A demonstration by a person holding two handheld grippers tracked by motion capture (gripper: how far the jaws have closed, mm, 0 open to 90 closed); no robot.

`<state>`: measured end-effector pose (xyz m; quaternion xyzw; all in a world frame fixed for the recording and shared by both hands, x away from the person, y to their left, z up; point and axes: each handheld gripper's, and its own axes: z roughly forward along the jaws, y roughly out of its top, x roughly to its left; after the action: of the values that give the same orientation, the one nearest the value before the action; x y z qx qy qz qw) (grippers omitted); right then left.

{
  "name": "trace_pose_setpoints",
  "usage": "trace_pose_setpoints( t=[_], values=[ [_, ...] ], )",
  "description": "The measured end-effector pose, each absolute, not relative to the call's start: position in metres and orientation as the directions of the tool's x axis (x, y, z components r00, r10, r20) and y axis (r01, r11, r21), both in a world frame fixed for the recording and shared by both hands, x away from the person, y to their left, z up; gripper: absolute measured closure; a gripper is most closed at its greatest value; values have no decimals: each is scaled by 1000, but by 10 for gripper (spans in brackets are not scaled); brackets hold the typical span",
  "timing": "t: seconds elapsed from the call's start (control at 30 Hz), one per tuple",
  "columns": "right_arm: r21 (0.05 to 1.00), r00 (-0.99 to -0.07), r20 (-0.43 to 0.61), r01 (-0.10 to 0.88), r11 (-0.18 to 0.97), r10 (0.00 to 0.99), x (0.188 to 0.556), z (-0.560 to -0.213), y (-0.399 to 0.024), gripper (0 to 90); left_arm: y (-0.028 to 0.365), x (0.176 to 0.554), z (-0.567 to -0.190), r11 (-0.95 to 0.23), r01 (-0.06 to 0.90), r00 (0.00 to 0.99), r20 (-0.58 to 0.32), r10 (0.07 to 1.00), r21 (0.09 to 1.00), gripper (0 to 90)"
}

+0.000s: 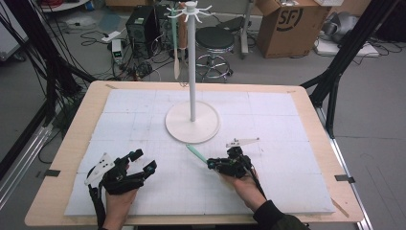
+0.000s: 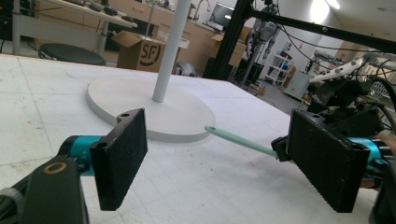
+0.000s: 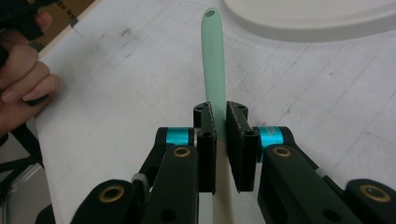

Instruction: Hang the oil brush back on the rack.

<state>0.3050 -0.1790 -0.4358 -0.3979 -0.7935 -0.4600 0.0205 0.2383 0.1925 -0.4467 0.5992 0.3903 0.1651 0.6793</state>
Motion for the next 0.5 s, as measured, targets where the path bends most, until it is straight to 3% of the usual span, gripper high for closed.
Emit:
trace_pose_setpoints(
  t=[0.5],
  values=[
    [826, -726, 385, 547, 139, 570, 310, -391, -192, 830, 192, 238, -447, 226, 243, 642, -332, 691, 943, 212]
  ],
)
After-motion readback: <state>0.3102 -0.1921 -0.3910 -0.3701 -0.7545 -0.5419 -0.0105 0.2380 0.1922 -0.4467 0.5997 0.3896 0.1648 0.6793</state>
